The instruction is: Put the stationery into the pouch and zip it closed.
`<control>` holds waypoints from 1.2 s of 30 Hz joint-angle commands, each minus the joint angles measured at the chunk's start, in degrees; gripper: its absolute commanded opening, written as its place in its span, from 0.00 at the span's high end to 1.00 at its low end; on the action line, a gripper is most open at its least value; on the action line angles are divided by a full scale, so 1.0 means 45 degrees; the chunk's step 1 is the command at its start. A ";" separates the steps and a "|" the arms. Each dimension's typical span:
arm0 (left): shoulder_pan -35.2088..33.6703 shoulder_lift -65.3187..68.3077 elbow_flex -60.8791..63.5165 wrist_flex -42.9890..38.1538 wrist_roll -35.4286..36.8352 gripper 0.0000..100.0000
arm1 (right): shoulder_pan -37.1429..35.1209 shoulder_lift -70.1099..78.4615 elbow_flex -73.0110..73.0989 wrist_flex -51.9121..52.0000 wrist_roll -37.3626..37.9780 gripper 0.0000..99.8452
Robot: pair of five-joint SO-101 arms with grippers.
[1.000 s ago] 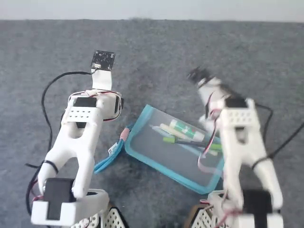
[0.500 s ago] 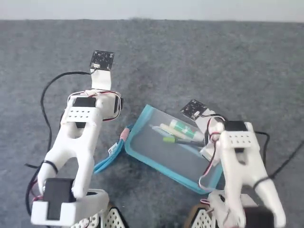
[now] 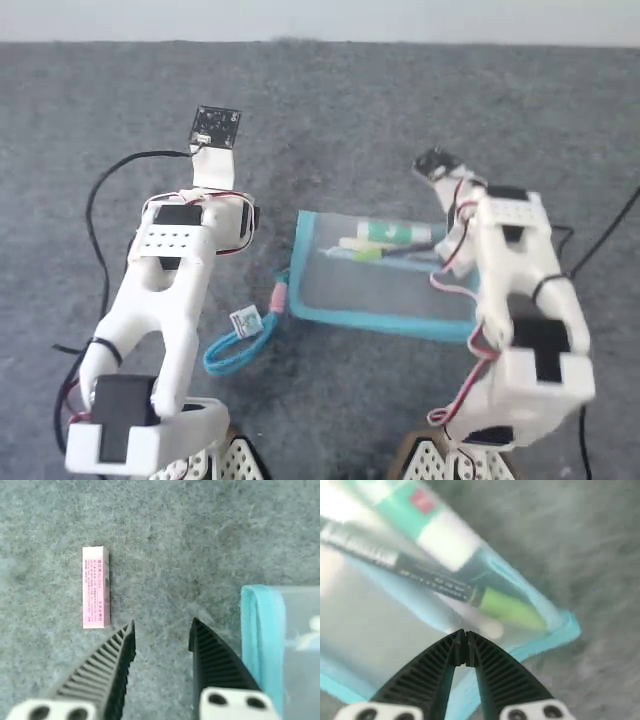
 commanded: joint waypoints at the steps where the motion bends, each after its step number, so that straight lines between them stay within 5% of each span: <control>1: -0.0039 -0.0117 -0.0361 -0.0332 0.0176 0.83 | 0.0147 0.1514 -0.3145 -0.0068 -0.0371 0.99; 8: -0.0469 -0.0254 -0.0420 -0.0352 0.0176 0.83 | -0.0283 0.5421 -1.0745 0.2745 -0.1504 0.99; 20: -0.4591 -0.0117 -0.2042 -0.0313 0.1621 0.83 | -0.3761 1.0520 -2.4440 1.0032 -0.5177 0.99; 26: -0.6095 -0.0039 -0.1827 -0.0391 0.0723 0.83 | -0.5402 1.0168 -2.2603 1.0032 -0.6252 0.99; 36: -0.7814 0.3516 -0.3526 -0.1133 -0.0449 0.83 | -0.7902 0.3507 -1.3343 0.9875 -0.8518 0.99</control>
